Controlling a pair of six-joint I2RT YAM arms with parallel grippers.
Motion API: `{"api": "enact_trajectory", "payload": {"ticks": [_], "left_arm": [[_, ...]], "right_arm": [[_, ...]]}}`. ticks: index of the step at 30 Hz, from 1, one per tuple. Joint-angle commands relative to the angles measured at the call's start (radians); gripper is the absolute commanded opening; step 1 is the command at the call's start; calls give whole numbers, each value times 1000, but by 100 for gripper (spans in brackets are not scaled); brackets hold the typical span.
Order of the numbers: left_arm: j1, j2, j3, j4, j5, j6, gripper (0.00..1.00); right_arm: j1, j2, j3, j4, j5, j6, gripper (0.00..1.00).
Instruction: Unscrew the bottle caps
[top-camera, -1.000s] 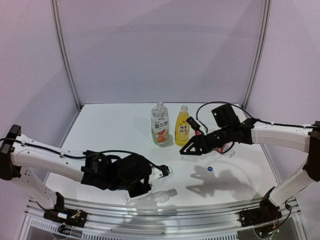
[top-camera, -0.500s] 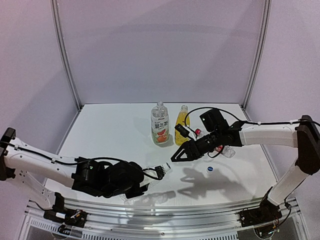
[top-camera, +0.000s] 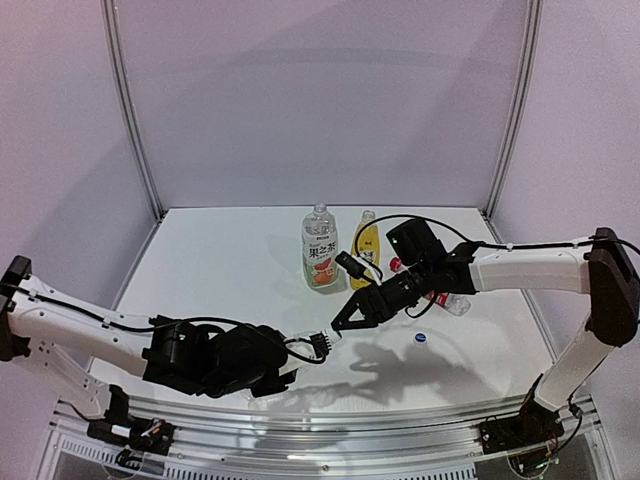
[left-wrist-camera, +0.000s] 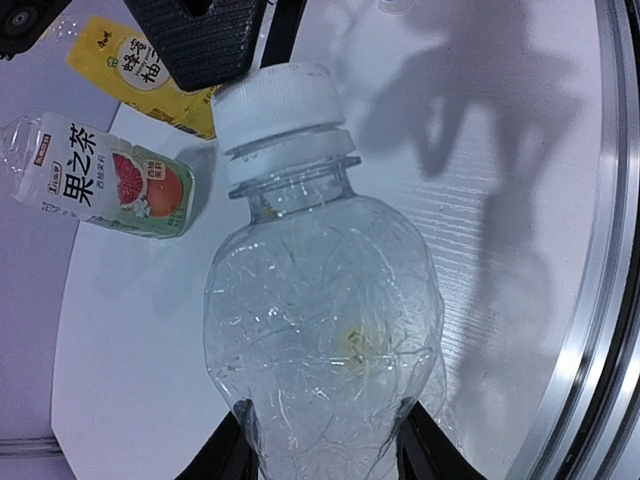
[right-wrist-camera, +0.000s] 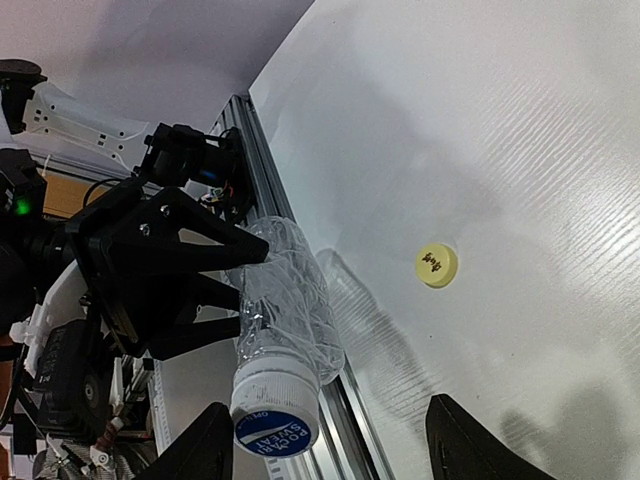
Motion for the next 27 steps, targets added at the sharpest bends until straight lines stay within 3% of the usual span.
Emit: {"api": "enact_trajectory", "payload": {"ticks": [1,9,15,20,23,27], "left_arm": [[-9,-4,-10,30,-31,15,0],[-8,-4,-10,32,-38,16,0],[-8,0,-9,29,-38,17,0],[-7,-3,-13,28,-35,20,0],[-8,-25,-35,46,-33,28,0],[20,-122,-93,81,105,15,0]], "right_arm": [[17,17,15,-11,-55,-11,65],[35,35,33,-43,-83,-32,61],[42,56,53,-70,-94,-48,30],[44,34,57,-87,-69,-88,12],[60,-18,54,-100,-22,-219,4],[161,-137,1,-116,209,-511,1]]}}
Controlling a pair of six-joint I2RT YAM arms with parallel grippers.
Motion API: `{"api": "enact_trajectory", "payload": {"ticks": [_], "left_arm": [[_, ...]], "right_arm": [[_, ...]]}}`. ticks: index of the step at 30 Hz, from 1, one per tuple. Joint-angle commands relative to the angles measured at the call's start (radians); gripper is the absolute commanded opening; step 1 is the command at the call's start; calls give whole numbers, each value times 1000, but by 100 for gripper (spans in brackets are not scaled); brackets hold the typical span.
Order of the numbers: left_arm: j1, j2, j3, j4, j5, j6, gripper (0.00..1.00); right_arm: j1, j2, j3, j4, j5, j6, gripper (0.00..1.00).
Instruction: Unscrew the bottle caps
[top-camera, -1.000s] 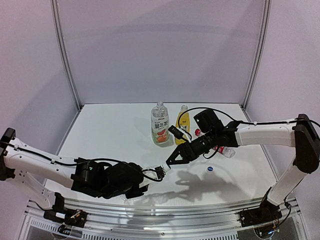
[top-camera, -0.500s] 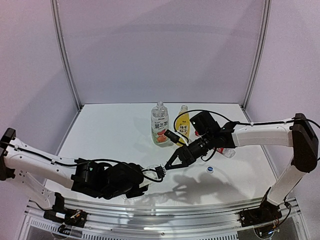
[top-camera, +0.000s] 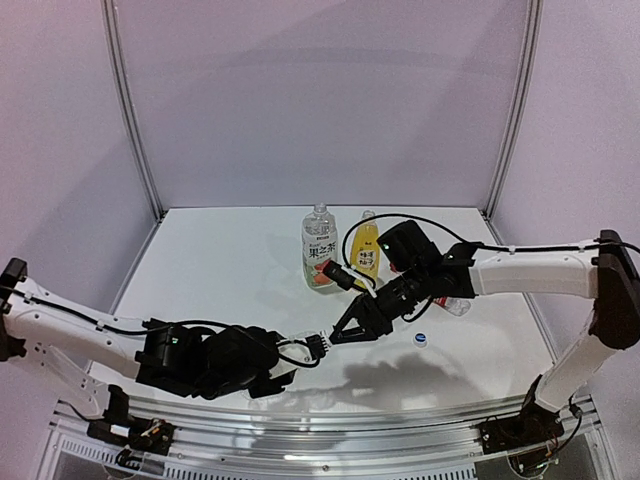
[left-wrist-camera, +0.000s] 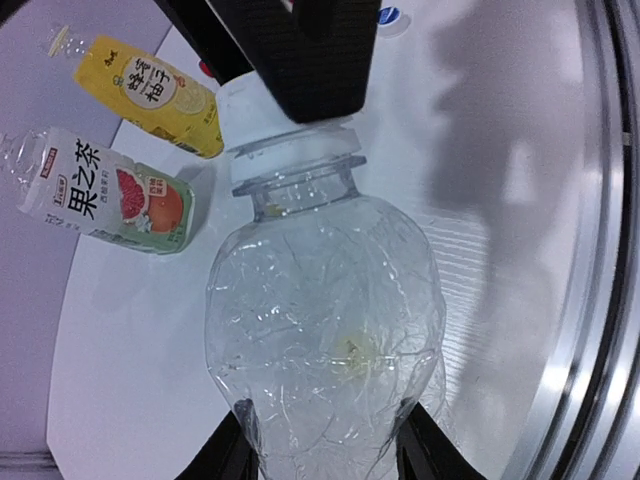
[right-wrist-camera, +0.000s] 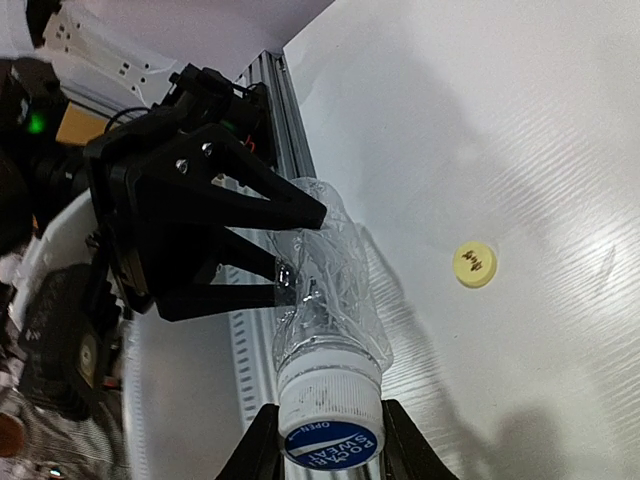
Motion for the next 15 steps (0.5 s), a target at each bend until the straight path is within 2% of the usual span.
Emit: {"api": "enact_trajectory", "payload": {"ticks": [1,3,5,10,15], "left_arm": [[37,-136,-74,43,182,-16,0],[64,-215,-120,93,308,-23,0],[77,-273,-160,127,354,-21,0],[77,-347,-185,143,389,-3,0],[69,-322,-172,125,400,6,0]], "right_arm": [[145,-154,-49,-30,272,-379,1],[193,-189,-74,-24,354,-484,2],[219,-225,-107,-5,416,-578,3],[277,-305,-172,36,604,-809,7],[340,-298,-116,-34,850,-890,12]]}}
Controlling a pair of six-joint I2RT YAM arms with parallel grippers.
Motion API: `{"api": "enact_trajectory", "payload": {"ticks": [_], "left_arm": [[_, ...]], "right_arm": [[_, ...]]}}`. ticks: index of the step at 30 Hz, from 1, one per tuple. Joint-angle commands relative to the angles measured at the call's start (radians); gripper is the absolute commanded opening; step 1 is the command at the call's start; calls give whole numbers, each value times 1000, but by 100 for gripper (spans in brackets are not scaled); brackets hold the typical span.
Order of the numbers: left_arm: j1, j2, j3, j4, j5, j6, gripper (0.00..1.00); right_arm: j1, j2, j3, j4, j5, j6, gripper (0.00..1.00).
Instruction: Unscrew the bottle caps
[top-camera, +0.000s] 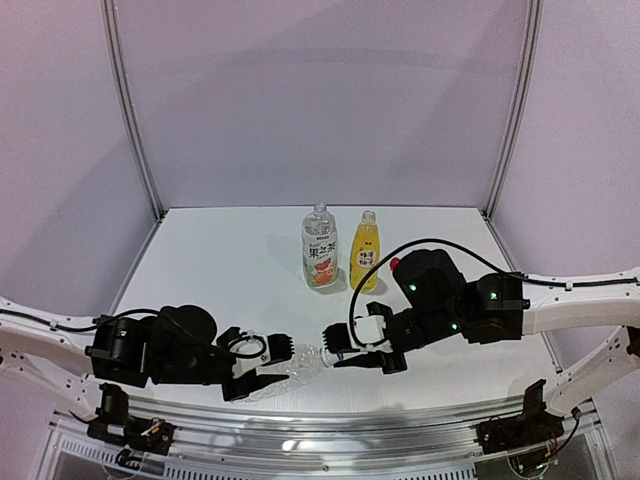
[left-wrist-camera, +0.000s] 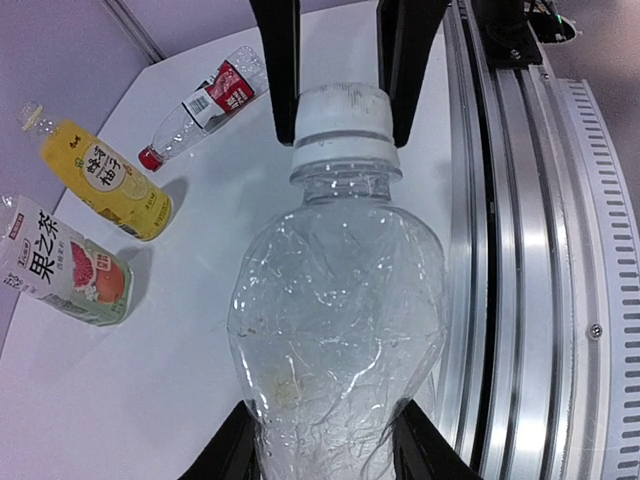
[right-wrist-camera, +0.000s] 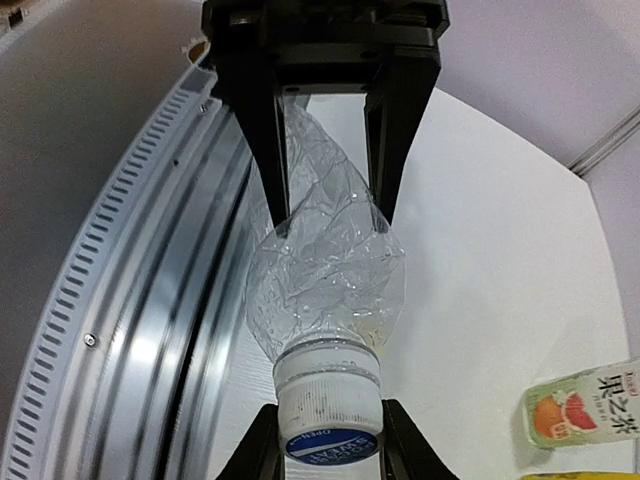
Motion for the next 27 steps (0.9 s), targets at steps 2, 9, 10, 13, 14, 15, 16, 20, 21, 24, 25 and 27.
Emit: {"api": "enact_trajectory", "payload": {"ticks": [2,9,10,13,14,15,16,20,21,24,25,27], "left_arm": [[6,16,7,7,12,-39,0],[3,57,30,-19,0,-44,0],[2,66,40,-31,-15,-48,4],[1,100,79,-83,-64,-77,32],[1,115,92,-97,-71,-84,36],[3,126,100,-104,-76,-88,41],[3,140,105,-108,-79,-92,45],[5,168,115,-114,-89,-105,53],[6,173,116,-112,-94,-109,59],[10,173,113,-106,-89,-117,65],[12,170,110,-102,-86,-120,67],[20,157,100,-89,-76,-126,71]], "right_arm": [[50,19,46,-114,378,-162,13],[54,0,54,-106,348,-94,10],[55,-11,56,-102,347,-79,9],[55,-63,57,-91,317,-58,4],[54,-82,55,-85,300,-54,2],[55,-101,51,-77,288,-52,1],[54,-119,43,-70,281,-50,1],[54,-161,13,-34,237,-50,0],[54,-160,13,-38,233,-50,0],[55,-144,14,-48,230,-49,0],[55,-136,14,-51,235,-48,0],[54,-117,15,-60,241,-52,0]]}}
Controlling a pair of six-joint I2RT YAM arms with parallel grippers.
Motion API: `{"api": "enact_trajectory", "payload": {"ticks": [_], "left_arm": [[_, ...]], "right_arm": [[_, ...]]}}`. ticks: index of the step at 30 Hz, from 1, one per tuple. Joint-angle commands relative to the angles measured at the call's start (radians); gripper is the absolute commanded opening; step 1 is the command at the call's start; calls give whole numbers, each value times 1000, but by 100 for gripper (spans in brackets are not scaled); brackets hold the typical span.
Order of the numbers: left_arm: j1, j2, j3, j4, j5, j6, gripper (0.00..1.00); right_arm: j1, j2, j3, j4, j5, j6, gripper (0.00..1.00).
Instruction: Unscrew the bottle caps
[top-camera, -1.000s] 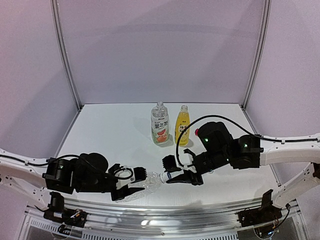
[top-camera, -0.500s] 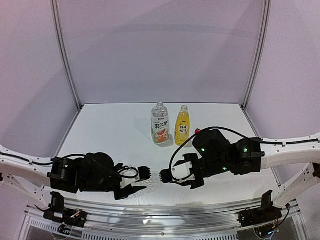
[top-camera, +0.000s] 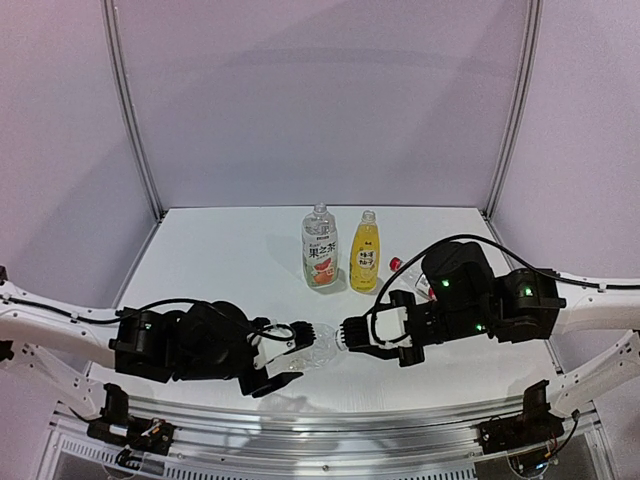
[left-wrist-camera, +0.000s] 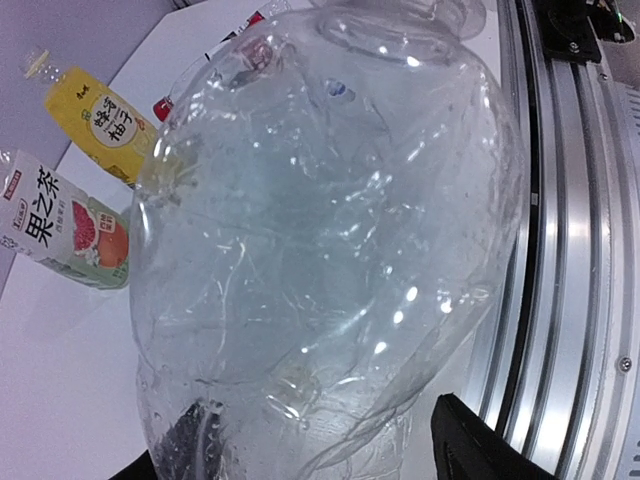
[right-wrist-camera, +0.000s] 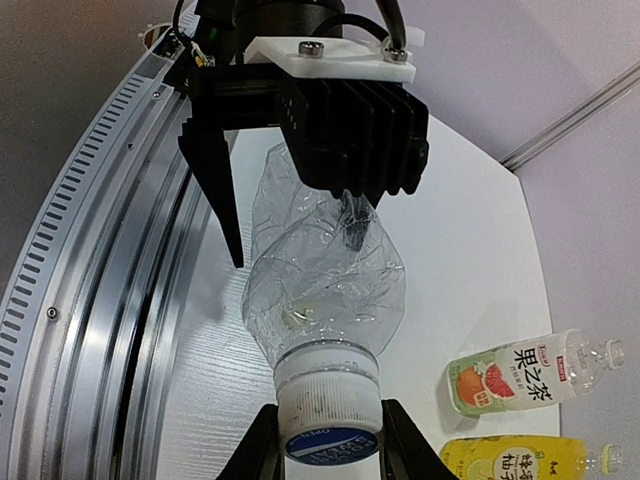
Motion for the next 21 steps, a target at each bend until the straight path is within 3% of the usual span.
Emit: {"api": "enact_trajectory", "payload": {"ticks": [1,4,6,13,15,21], "left_arm": [[16,-16,-24,-29,17,-34,71],[33,-28,-28,-26,71,-38,68],[43,-27,-31,-23,106,-30,56],[49,3,-17,-46,139,-18,1],[49,-1,-22,-43,147,-21,0],[49,-75,-68,-2,201,-20,0]], "right_arm": [[-5,27,-2,31,24,15,0],[-5,39,-5,32,9,6,0],[-4,35,-13,45,6,2,0],[-5,23,-19,51,-17,11,3],[14,22,-34,54,13,-32,5],[124,76,-78,62,367,-221,22]]}}
